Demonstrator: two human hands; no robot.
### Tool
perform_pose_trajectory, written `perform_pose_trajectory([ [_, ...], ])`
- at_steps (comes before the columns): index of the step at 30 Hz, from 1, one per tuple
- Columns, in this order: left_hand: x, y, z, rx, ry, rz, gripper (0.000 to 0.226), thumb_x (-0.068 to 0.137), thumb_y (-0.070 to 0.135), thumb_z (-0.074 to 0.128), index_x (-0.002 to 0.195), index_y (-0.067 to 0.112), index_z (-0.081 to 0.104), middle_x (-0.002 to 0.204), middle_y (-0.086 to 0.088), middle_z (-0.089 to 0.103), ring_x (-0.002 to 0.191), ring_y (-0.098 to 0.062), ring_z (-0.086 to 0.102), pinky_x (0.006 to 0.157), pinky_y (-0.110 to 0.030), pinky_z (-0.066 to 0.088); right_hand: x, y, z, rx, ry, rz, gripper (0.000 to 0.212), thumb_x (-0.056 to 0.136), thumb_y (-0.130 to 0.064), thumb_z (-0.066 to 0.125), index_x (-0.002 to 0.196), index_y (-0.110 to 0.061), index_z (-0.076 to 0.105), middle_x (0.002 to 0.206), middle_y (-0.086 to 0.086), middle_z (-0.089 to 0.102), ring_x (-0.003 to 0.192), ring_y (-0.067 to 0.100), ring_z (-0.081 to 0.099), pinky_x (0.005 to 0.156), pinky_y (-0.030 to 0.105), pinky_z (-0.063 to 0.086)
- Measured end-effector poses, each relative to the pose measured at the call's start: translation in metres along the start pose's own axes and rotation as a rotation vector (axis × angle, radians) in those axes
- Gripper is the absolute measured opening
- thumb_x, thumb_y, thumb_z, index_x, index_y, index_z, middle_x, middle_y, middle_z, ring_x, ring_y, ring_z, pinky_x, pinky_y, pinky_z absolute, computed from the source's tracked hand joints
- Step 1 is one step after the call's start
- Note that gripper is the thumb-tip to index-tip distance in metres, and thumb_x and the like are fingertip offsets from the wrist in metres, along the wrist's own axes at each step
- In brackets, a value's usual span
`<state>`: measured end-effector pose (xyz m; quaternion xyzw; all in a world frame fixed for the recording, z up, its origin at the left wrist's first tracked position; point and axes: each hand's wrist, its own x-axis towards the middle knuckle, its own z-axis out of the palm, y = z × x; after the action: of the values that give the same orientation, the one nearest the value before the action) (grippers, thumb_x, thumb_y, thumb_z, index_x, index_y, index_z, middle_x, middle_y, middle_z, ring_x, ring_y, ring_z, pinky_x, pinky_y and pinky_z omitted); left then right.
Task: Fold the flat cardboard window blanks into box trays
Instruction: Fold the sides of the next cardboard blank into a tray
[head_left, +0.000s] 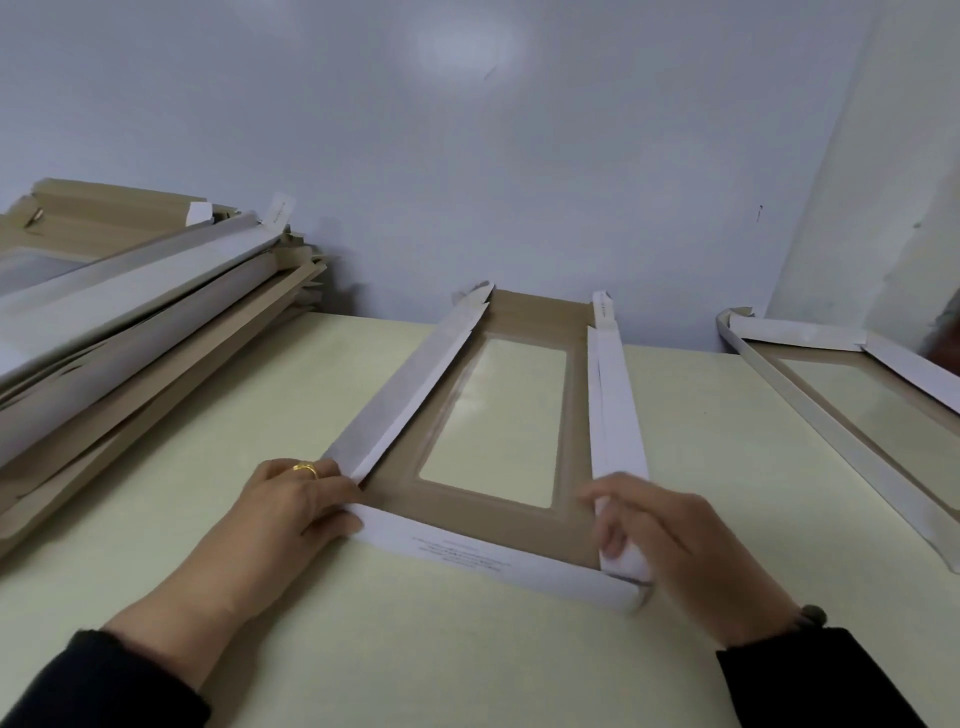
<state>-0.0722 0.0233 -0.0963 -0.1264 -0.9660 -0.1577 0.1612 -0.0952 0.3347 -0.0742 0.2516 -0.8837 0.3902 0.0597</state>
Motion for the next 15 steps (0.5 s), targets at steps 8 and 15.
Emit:
perform_pose_trajectory([
  [8, -0.005, 0.024, -0.004, 0.132, 0.163, 0.121, 0.048, 0.096, 0.038, 0.029, 0.085, 0.019, 0.071, 0.082, 0.006, 0.064, 0.088, -0.017, 0.054, 0.078, -0.025, 0.031, 0.002, 0.014, 0.002, -0.501, -0.088, -0.083, 0.035, 0.055, 0.01, 0.064, 0.077, -0.017, 0.069, 0.086, -0.014, 0.065, 0.094, 0.007, 0.062, 0.102, 0.018, 0.013],
  [15, -0.015, 0.102, 0.022, 0.274, -0.031, 0.386, 0.043, 0.08, 0.05, 0.044, 0.075, 0.018, 0.072, 0.062, 0.011, 0.06, 0.05, -0.007, 0.056, 0.047, -0.014, 0.039, 0.01, -0.022, 0.053, -0.536, -0.081, -0.436, 0.011, 0.065, -0.012, 0.055, 0.067, -0.019, 0.064, 0.067, -0.006, 0.06, 0.068, 0.016, 0.061, 0.091, 0.028, 0.035],
])
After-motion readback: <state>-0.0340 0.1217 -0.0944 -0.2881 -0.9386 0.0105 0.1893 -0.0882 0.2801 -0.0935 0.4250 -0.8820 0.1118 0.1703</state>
